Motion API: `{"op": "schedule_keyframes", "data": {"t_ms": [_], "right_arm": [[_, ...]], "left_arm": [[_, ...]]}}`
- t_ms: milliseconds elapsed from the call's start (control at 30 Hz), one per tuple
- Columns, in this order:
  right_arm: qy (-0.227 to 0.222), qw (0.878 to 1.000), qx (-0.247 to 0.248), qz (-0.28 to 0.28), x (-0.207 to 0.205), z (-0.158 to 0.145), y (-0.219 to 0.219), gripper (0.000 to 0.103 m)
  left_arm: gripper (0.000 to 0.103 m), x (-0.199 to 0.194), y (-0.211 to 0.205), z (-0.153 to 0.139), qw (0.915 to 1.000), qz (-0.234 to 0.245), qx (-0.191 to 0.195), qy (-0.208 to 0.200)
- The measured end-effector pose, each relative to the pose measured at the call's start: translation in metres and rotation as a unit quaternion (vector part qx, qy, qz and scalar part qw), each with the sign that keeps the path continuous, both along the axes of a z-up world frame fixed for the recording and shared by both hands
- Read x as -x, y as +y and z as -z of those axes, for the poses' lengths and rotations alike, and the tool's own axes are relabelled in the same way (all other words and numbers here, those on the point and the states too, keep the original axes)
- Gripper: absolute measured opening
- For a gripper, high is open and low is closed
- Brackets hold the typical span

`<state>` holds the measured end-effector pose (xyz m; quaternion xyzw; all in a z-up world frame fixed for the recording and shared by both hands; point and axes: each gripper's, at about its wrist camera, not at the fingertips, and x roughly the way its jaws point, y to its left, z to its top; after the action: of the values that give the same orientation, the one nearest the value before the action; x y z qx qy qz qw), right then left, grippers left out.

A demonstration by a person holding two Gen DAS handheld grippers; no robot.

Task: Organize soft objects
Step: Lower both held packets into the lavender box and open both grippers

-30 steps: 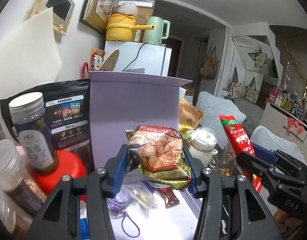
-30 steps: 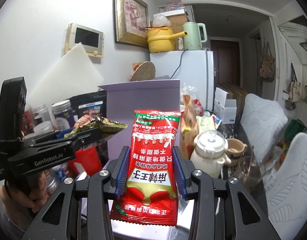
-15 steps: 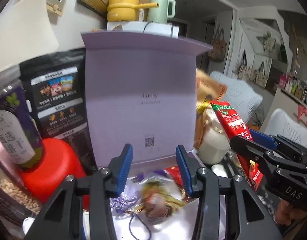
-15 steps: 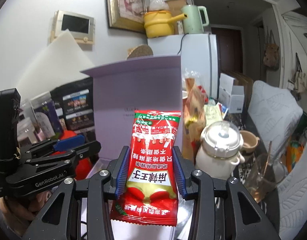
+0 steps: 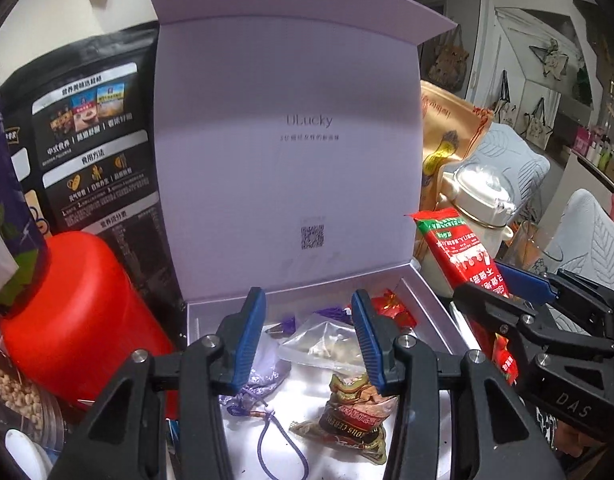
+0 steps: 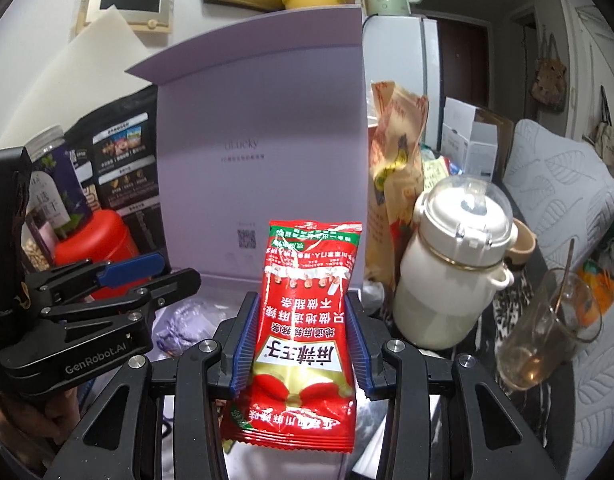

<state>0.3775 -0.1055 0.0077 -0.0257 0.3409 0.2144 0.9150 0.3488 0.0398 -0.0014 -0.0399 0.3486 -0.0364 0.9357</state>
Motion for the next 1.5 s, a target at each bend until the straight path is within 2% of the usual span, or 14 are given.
{"op": "schedule_keyframes", "data": {"t_ms": [467, 867, 967, 1067, 1500], "right_arm": [[0.045, 0.999, 0.019, -0.025, -0.008, 0.028, 0.017, 0.042], [0.069, 0.995, 0.055, -0.036, -0.008, 0.050, 0.037, 0.044], [0.063, 0.996, 0.056, -0.030, -0.009, 0.047, 0.035, 0.049], [0.057, 0.997, 0.055, -0.025, -0.007, 0.042, 0.032, 0.059], [0.033, 0.999, 0.042, 0.001, 0.013, 0.006, 0.012, 0.063]], "left_arm": [[0.044, -0.015, -0.003, 0.016, 0.9990, -0.019, -0.022, 0.033], [0.044, -0.017, -0.005, 0.019, 0.9976, -0.036, -0.043, 0.040], [0.044, -0.018, -0.005, 0.019, 0.9966, -0.045, -0.053, 0.044], [0.044, -0.017, -0.002, 0.017, 0.9964, -0.049, -0.049, 0.049], [0.045, 0.004, -0.002, -0.009, 0.9960, -0.061, -0.054, 0.038]]}}
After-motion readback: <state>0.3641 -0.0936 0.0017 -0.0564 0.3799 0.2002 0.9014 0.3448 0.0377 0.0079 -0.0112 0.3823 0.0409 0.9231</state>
